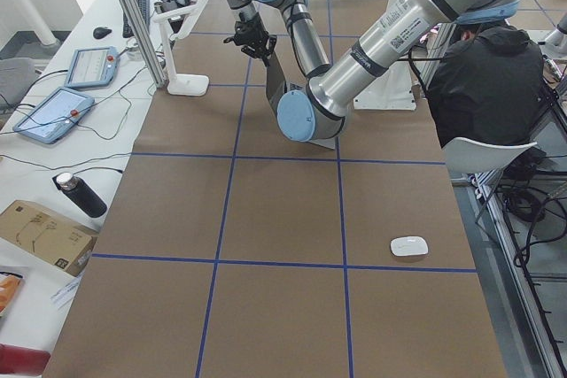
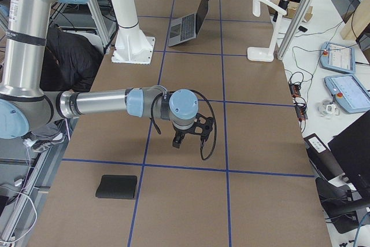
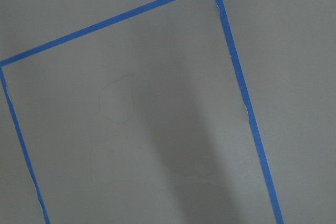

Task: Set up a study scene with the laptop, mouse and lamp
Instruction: 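Slide the laptop toward the lamp, nearer the table center, with the left gripper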

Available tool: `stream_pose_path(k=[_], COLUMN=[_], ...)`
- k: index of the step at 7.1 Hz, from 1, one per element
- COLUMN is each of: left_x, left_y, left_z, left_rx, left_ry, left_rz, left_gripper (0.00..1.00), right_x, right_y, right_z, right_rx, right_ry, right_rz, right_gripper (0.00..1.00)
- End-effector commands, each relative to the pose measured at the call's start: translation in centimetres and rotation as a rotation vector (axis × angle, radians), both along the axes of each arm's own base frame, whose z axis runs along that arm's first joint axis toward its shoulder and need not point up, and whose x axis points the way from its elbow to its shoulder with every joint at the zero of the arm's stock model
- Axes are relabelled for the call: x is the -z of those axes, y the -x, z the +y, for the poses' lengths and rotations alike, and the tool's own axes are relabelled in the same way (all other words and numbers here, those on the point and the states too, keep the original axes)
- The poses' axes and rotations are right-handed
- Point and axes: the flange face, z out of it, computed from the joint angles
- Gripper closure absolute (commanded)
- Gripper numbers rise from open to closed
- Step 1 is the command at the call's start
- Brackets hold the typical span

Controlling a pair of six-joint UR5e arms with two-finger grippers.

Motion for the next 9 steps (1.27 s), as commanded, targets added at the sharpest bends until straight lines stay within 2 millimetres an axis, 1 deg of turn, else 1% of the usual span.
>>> stream_pose_path(k=[1,3,5,9], left_x=[-1.3,-2.0,-2.8,-3.6], left_y=[-1.6,-2.5,-3.1,-3.8], left_z=[-2.0,-3.3,-4.3,-5.7], left_rx=[0.002,0.005,0.008,0.012], left_ry=[-0.007,-0.023,-0.035,-0.049], left_rz=[0.003,0.017,0.020,0.027], left_gripper=[1.00,1.00,1.00,1.00], right_x=[-0.3,-0.4,-0.4,-0.4], right_y=[0.0,0.0,0.0,0.0], right_z=[0.0,0.0,0.0,0.0], right_rx=[0.002,0.002,0.002,0.002], right_ry=[0.006,0.008,0.008,0.008], right_rz=[0.000,0.000,0.001,0.000], right_gripper=[0.00,0.00,0.00,0.00])
